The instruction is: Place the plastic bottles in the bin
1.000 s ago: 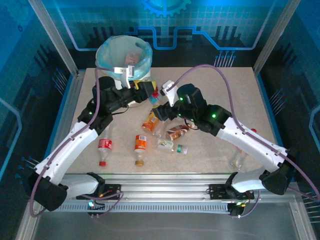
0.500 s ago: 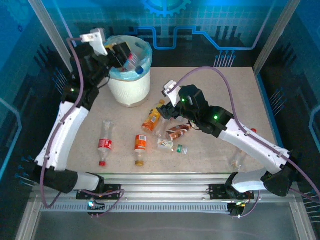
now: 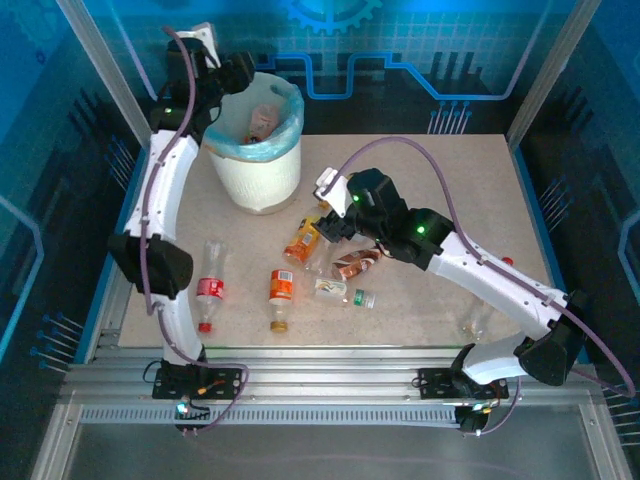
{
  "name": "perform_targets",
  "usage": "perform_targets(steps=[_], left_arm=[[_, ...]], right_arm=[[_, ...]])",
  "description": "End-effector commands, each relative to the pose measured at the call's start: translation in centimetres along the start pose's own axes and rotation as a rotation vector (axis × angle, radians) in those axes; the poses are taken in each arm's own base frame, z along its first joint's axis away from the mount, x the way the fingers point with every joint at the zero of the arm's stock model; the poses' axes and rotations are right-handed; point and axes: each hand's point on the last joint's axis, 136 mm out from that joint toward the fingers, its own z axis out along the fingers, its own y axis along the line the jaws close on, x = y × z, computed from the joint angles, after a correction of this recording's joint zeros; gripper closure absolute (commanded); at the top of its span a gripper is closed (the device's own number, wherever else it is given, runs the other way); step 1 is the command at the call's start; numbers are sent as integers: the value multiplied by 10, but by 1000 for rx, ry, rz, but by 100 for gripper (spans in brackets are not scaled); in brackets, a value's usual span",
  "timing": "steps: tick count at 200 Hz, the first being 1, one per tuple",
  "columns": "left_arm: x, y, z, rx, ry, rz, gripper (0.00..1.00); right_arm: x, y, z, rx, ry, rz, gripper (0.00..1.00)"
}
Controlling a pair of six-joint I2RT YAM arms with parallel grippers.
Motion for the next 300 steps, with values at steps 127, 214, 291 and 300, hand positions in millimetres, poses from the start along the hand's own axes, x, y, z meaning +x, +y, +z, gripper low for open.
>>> perform_targets(steps=[127, 214, 291, 300], left_arm=[[14, -76, -55, 148, 69, 112, 32], [147, -268, -162, 708, 210, 486, 26], [247, -355, -235, 1021, 454, 451, 25], [255, -359, -240, 1038, 487, 417, 25]], right_arm=[[84, -95, -1, 229, 249, 476, 14], [290, -185, -122, 1034, 411, 1486, 0], [359, -134, -180, 1292, 378, 1749, 0], [371, -126, -179, 1294, 442, 1751, 0]])
